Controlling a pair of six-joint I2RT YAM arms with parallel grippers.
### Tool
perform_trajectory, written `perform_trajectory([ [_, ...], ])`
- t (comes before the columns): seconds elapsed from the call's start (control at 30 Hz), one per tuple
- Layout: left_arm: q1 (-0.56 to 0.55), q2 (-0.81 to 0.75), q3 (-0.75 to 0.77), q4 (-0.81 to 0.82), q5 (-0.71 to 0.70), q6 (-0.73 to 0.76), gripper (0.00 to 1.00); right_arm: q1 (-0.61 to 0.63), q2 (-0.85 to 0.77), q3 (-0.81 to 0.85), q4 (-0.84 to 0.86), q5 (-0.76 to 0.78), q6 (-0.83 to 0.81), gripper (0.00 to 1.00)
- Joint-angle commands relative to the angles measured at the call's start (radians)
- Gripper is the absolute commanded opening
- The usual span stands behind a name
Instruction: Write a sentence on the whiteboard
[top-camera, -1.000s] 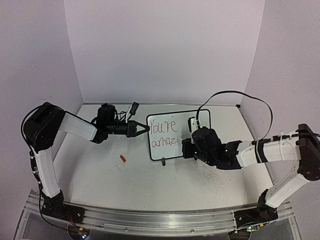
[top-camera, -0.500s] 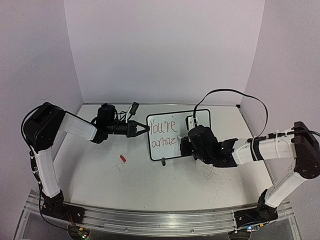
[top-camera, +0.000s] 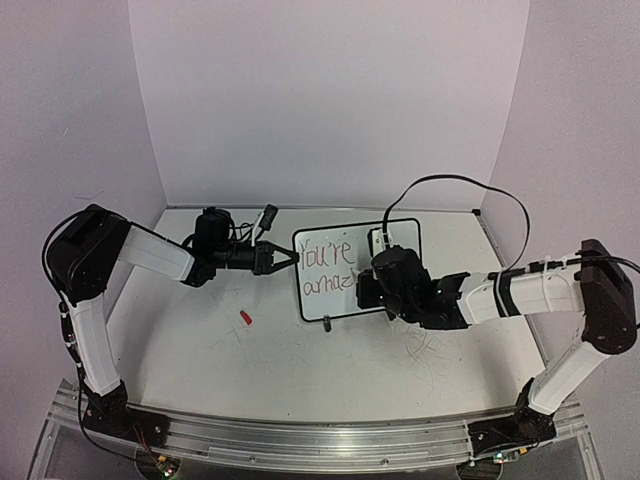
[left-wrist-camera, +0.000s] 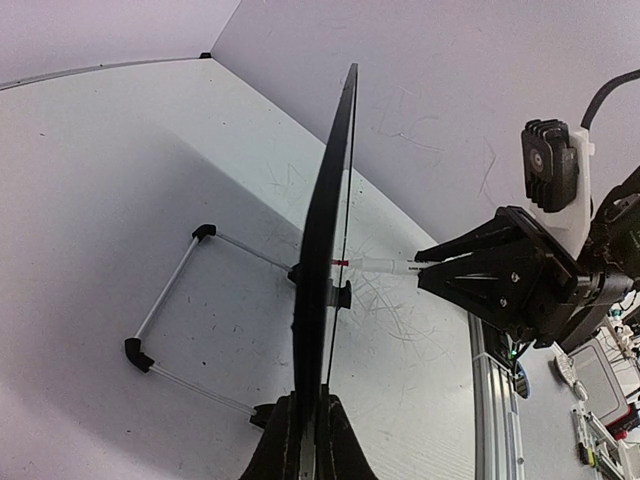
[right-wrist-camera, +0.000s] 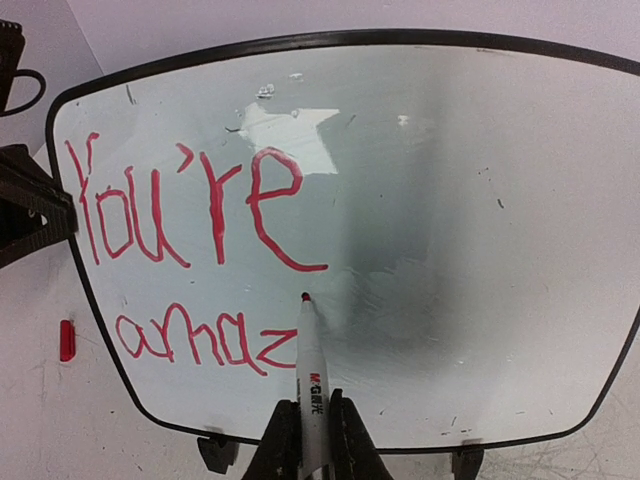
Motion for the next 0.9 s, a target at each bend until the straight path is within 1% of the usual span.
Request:
perform_trajectory([
  [0.0,-0.020,-0.030,0.026,-0.040,0.018,0.025,0.00,-0.005,0.010,-0.004,-0.012,0.011,0.035,0.00],
  [0.2,-0.020,-0.025,0.031,-0.042,0.020,0.023,0.00,-0.005,-0.018,-0.011,-0.028,0.023,0.039,0.00],
  [0.33,-0.020,-0.026,0.030,-0.044,0.019,0.023,0.00,-0.001,-0.047,-0.015,-0.025,0.002,0.028,0.00],
  [0.47,-0.020,-0.026,0.031,-0.046,0.018,0.024,0.00,-0.001,-0.078,-0.043,-0.018,0.003,0.032,0.00],
  [0.87,-0.020,-0.029,0.031,-0.049,0.018,0.025,0.00,0.000,-0.028,-0.022,-0.001,-0.015,0.023,0.00],
])
